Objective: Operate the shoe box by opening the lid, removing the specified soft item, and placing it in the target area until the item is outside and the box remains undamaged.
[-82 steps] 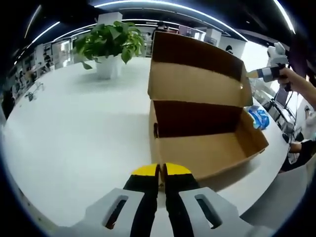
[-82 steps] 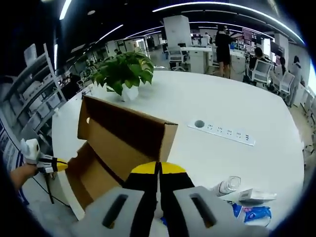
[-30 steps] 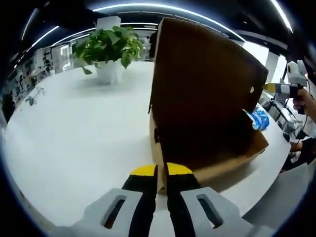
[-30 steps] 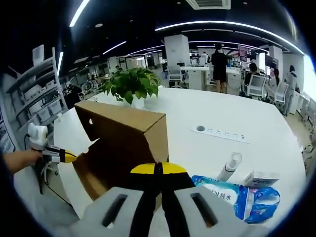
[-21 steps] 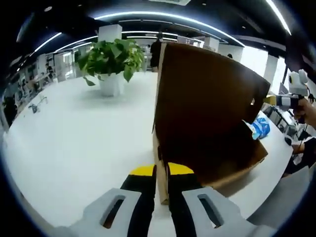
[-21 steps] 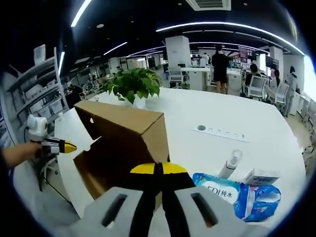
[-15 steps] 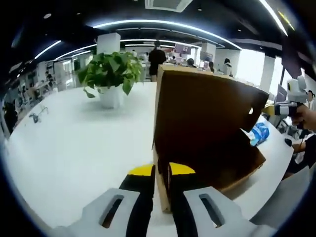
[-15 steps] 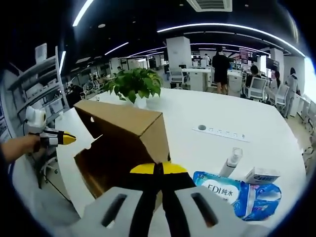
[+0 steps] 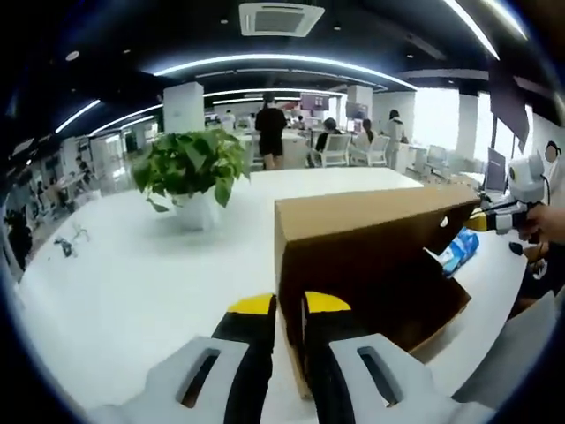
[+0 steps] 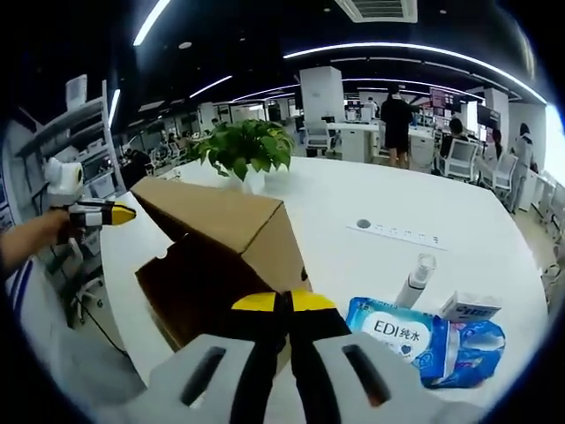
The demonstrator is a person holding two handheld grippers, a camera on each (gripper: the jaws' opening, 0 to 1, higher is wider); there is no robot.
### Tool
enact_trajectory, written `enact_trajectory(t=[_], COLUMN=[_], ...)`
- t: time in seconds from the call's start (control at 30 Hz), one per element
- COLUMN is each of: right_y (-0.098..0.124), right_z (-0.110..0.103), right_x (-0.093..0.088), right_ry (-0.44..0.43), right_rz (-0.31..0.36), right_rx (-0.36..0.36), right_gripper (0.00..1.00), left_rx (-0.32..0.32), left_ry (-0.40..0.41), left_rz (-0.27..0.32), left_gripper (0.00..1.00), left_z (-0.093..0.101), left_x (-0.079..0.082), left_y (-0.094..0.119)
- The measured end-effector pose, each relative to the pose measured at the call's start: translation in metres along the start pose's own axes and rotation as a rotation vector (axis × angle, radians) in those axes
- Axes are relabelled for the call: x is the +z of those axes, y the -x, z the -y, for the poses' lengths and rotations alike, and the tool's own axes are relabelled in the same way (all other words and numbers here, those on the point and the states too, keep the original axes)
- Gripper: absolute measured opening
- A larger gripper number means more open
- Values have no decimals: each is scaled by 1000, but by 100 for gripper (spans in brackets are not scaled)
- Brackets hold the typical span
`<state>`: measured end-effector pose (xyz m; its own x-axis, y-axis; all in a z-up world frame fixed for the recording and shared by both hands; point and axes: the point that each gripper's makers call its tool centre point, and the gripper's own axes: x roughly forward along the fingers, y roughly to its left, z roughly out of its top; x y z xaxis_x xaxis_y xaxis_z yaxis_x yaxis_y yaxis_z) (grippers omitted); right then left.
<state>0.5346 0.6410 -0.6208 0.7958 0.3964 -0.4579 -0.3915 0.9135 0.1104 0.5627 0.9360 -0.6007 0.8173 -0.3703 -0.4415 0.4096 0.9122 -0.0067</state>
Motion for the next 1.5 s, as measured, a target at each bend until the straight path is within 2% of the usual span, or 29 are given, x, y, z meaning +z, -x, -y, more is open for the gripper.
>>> enact_trajectory(t=[0.2, 0.4, 0.8, 1.13, 1.5], right_y=[2, 4, 8, 13, 15], right_z=[-3, -5, -15, -30, -44], right_x=[-6, -12, -24, -33, -51], right_ry=[2, 13, 91, 131, 154], right_rz=[-5, -8, 3, 8, -32], right_rx=[6, 14, 48, 119, 194], right_gripper=[2, 2, 6, 16, 27], left_rx=[-13, -18, -47, -74, -118], left_ry=[-36, -70, -95, -111, -138], left_rz=[24, 20, -18, -53, -77], left_gripper=[9, 9, 12, 16, 24], left_z=[4, 6, 12, 18, 27], left_x=[9, 6, -10, -30, -49], left_y=[2, 6, 11, 16, 20])
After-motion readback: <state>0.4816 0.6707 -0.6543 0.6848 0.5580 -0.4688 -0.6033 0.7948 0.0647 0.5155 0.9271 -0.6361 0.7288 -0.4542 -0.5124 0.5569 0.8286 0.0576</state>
